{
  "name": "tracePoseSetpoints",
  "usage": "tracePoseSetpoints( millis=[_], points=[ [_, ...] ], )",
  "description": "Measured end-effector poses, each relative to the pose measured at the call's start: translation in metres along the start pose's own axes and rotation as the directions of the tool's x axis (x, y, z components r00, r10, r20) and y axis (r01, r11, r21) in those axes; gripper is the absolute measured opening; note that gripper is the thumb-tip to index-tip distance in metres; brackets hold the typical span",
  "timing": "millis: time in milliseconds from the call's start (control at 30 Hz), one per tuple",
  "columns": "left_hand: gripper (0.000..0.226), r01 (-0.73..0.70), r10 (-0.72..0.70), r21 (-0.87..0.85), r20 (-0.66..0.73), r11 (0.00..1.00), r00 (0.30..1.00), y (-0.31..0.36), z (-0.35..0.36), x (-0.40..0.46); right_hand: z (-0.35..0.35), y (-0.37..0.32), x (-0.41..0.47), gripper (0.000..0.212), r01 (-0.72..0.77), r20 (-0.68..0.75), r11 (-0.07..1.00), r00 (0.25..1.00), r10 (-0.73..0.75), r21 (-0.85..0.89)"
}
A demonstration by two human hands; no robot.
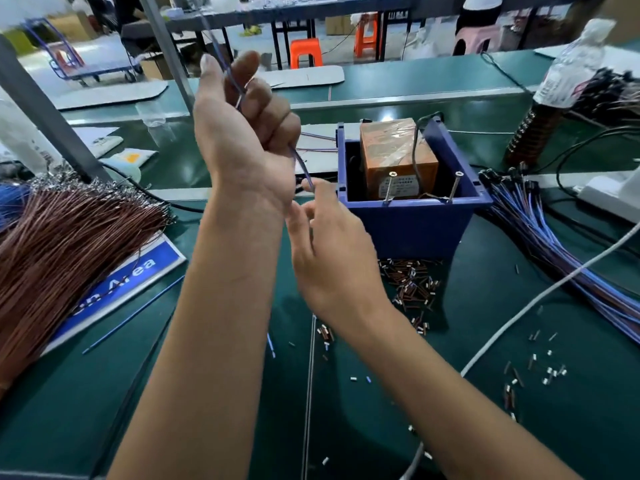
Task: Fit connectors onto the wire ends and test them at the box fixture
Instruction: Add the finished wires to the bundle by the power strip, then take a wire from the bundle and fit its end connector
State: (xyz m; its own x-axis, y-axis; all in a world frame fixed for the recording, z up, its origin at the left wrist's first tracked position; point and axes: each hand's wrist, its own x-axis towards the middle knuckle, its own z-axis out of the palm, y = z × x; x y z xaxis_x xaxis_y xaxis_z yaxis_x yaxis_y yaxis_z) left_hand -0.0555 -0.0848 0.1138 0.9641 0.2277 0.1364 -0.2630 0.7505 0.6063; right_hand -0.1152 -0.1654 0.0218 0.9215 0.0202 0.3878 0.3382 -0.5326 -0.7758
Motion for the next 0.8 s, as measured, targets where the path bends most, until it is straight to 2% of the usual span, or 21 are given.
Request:
tracePoseSetpoints(
  millis=[100, 167, 233, 333, 367, 433, 500, 567, 633, 667, 700, 767, 800],
  points=[
    [0.047, 0.023, -0.018, -0.109, 0.042, 0.994, 0.999, -0.007, 0.003, -0.004, -0.029, 0.009, -0.002, 0.033, 0.013, -0.024, 0.983, 1.0, -0.009, 0.183],
    [0.048, 0.034, -0.031, -0.093, 0.03, 0.995, 0.999, -0.01, 0.001, -0.004, -0.051, 0.026, 0.002, 0.035, 0.033, -0.011, 0.981, 0.999, -0.032, 0.191],
    [0.049, 0.031, -0.032, -0.072, -0.013, 0.997, 0.999, -0.014, -0.002, 0.0, -0.074, 0.049, 0.007, 0.033, 0.032, 0.094, 0.992, 0.995, -0.043, 0.12],
    [0.048, -0.055, 0.055, -0.006, -0.042, 0.998, 0.998, -0.016, -0.01, 0.004, -0.1, 0.083, 0.006, 0.026, 0.021, 0.275, 0.997, 0.96, -0.042, 0.078],
    [0.048, -0.083, 0.083, 0.035, -0.013, 0.996, 0.996, -0.016, -0.014, 0.004, -0.106, 0.093, 0.003, 0.023, 0.027, 0.268, 0.996, 0.962, -0.048, 0.082],
    [0.047, -0.117, 0.099, 0.176, 0.105, 0.978, 0.99, -0.017, -0.025, 0.002, -0.117, 0.11, -0.002, 0.016, 0.051, 0.165, 0.994, 0.984, -0.067, 0.099],
    [0.047, -0.148, 0.05, 0.37, 0.262, 0.917, 0.964, -0.021, -0.037, -0.005, -0.128, 0.122, -0.004, 0.01, 0.065, 0.062, 0.99, 0.995, -0.073, 0.128],
    [0.048, -0.178, -0.072, 0.539, 0.41, 0.823, 0.909, -0.031, -0.044, -0.017, -0.135, 0.13, -0.004, 0.009, 0.078, -0.001, 0.983, 0.997, -0.079, 0.169],
    [0.047, -0.222, -0.23, 0.66, 0.526, 0.717, 0.819, -0.049, -0.041, -0.034, -0.137, 0.134, -0.005, 0.009, 0.104, -0.01, 0.974, 0.995, -0.104, 0.2],
    [0.045, -0.288, -0.276, 0.702, 0.573, 0.652, 0.772, -0.06, -0.038, -0.042, -0.136, 0.135, -0.006, 0.008, 0.112, 0.008, 0.972, 0.993, -0.116, 0.206],
    [0.042, -0.4, -0.293, 0.735, 0.616, 0.547, 0.732, -0.071, -0.034, -0.051, -0.134, 0.136, -0.008, 0.008, 0.112, 0.034, 0.972, 0.992, -0.122, 0.206],
    [0.035, -0.662, -0.26, 0.725, 0.687, 0.191, 0.678, -0.097, -0.03, -0.066, -0.131, 0.137, -0.011, 0.01, 0.109, 0.08, 0.97, 0.989, -0.129, 0.216],
    [0.033, -0.717, -0.244, 0.696, 0.7, 0.025, 0.671, -0.107, -0.029, -0.074, -0.131, 0.138, -0.012, 0.013, 0.121, 0.081, 0.967, 0.986, -0.142, 0.226]
  ],
)
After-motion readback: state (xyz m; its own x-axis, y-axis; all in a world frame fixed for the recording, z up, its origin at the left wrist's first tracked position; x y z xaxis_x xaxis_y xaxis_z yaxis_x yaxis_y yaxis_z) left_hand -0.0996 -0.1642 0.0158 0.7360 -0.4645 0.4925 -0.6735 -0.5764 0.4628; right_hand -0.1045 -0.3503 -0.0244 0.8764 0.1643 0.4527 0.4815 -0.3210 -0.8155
